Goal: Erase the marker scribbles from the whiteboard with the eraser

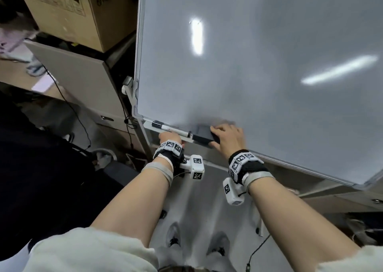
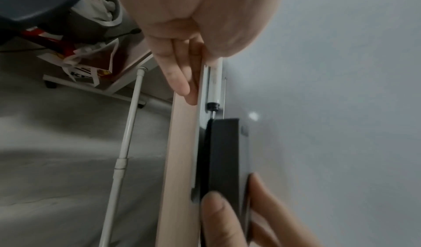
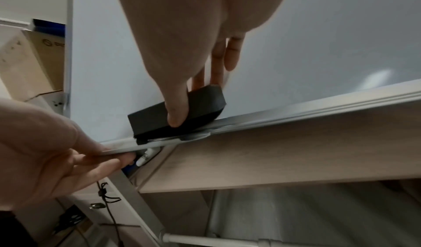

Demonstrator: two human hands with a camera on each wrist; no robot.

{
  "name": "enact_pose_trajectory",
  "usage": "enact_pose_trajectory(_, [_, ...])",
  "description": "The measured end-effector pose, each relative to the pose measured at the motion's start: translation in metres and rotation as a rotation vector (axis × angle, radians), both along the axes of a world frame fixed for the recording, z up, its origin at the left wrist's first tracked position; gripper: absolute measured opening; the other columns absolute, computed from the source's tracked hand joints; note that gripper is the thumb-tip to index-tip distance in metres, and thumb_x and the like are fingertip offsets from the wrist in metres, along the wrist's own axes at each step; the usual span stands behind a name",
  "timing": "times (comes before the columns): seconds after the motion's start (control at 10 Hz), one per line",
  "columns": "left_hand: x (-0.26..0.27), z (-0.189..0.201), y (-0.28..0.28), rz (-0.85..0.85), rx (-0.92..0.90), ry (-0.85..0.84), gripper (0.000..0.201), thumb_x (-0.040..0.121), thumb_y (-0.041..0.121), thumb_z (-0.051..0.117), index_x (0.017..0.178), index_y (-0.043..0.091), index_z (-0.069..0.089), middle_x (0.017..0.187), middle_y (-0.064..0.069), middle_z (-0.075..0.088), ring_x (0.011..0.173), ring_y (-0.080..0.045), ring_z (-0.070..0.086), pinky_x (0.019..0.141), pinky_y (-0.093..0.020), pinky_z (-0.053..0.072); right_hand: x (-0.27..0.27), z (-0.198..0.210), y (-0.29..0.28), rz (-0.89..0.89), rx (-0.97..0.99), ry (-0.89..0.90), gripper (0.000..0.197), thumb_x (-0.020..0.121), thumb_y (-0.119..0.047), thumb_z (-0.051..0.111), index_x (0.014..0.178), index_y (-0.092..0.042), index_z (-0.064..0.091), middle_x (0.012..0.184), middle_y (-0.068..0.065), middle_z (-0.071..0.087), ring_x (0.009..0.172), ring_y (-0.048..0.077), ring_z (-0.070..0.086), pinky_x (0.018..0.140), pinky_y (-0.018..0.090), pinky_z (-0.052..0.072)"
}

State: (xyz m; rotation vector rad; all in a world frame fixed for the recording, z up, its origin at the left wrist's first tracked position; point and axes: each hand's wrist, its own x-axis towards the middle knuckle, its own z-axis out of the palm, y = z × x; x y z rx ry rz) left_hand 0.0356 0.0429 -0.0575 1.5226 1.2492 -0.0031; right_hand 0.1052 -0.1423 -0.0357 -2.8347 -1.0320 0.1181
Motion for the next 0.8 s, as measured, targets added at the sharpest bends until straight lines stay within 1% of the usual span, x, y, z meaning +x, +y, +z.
enact_pose_trajectory(0.1, [-0.008, -0.001, -0.007, -0.08, 0.072, 0.028, 0.048, 0.1, 0.044, 0.045, 0.13, 0.007, 0.054, 0.129, -0.008, 0.061, 0.115, -0.02, 0.06, 0.094, -0.027, 0.046, -0.002, -0.006, -0.013, -0.036, -0.044, 0.109, 0.048, 0.089, -0.049, 0.067, 0.132, -0.03, 0.061, 0.133, 0.0, 0.059, 0.117, 0.026, 0.056, 0.093, 0.035, 0.042])
enact_pose_trajectory(0.2, [-0.005, -0.011, -0.004, 0.072, -0.135, -0.09, 0.039, 0.104, 0.018, 0.04, 0.135, -0.004, 0.048, 0.126, -0.015, 0.063, 0.076, -0.011, 0.066, 0.067, -0.022, 0.058, -0.009, -0.009, -0.011, -0.066, 0.017, 0.14, 0.048, 0.09, -0.045, 0.068, 0.135, -0.03, 0.06, 0.134, 0.0, 0.059, 0.12, 0.027, 0.054, 0.095, 0.035, 0.044])
enact_pose_trajectory(0.3, [-0.007, -0.014, -0.005, 0.24, -0.259, -0.143, 0.03, 0.101, 0.01, 0.044, 0.125, -0.006, 0.052, 0.11, -0.024, 0.067, 0.08, -0.033, 0.072, 0.06, -0.033, 0.059, -0.019, -0.015, -0.002, -0.094, 0.072, 0.109, 0.046, 0.089, -0.043, 0.069, 0.132, -0.033, 0.062, 0.128, 0.001, 0.058, 0.118, 0.026, 0.048, 0.095, 0.036, 0.043])
enact_pose_trajectory(0.4, [-0.015, -0.006, -0.01, 0.285, -0.321, -0.203, 0.02, 0.102, 0.017, 0.043, 0.113, 0.0, 0.048, 0.094, -0.028, 0.066, 0.072, -0.039, 0.071, 0.069, -0.044, 0.061, -0.026, -0.018, 0.006, -0.121, 0.106, 0.1, 0.045, 0.089, -0.043, 0.069, 0.132, -0.034, 0.062, 0.122, 0.003, 0.054, 0.115, 0.026, 0.047, 0.092, 0.037, 0.043])
enact_pose_trajectory(0.5, [-0.024, -0.012, -0.014, 0.226, -0.328, -0.237, 0.026, 0.103, 0.027, 0.039, 0.113, 0.004, 0.045, 0.092, -0.027, 0.068, 0.067, -0.034, 0.07, 0.075, -0.048, 0.059, -0.031, -0.018, 0.004, -0.102, 0.099, 0.125, 0.052, 0.09, -0.045, 0.067, 0.139, -0.032, 0.055, 0.128, 0.003, 0.054, 0.12, 0.026, 0.045, 0.096, 0.037, 0.043])
enact_pose_trajectory(0.6, [-0.034, -0.016, -0.021, 0.197, -0.324, -0.247, 0.03, 0.103, 0.035, 0.037, 0.105, 0.006, 0.047, 0.083, -0.019, 0.069, 0.068, -0.032, 0.07, 0.076, -0.047, 0.058, -0.039, -0.013, -0.005, -0.103, 0.153, 0.166, 0.062, 0.088, -0.049, 0.068, 0.144, -0.03, 0.048, 0.134, 0.002, 0.054, 0.123, 0.026, 0.046, 0.099, 0.039, 0.043])
enact_pose_trajectory(0.7, [-0.041, -0.017, -0.033, 0.22, -0.329, -0.255, 0.035, 0.103, 0.036, 0.036, 0.105, 0.003, 0.048, 0.086, -0.02, 0.068, 0.066, -0.032, 0.069, 0.072, -0.045, 0.058, -0.046, -0.011, -0.018, -0.096, 0.183, 0.175, 0.064, 0.089, -0.049, 0.067, 0.145, -0.026, 0.046, 0.139, 0.002, 0.054, 0.127, 0.025, 0.045, 0.104, 0.039, 0.041])
enact_pose_trajectory(0.8, [-0.049, -0.016, -0.045, 0.255, -0.321, -0.249, 0.039, 0.102, 0.035, 0.036, 0.105, -0.001, 0.049, 0.089, -0.022, 0.068, 0.064, -0.031, 0.069, 0.062, -0.037, 0.057, -0.052, -0.005, -0.035, -0.123, 0.196, 0.192, 0.064, 0.09, -0.048, 0.066, 0.145, -0.024, 0.044, 0.143, 0.002, 0.051, 0.132, 0.025, 0.042, 0.107, 0.038, 0.037])
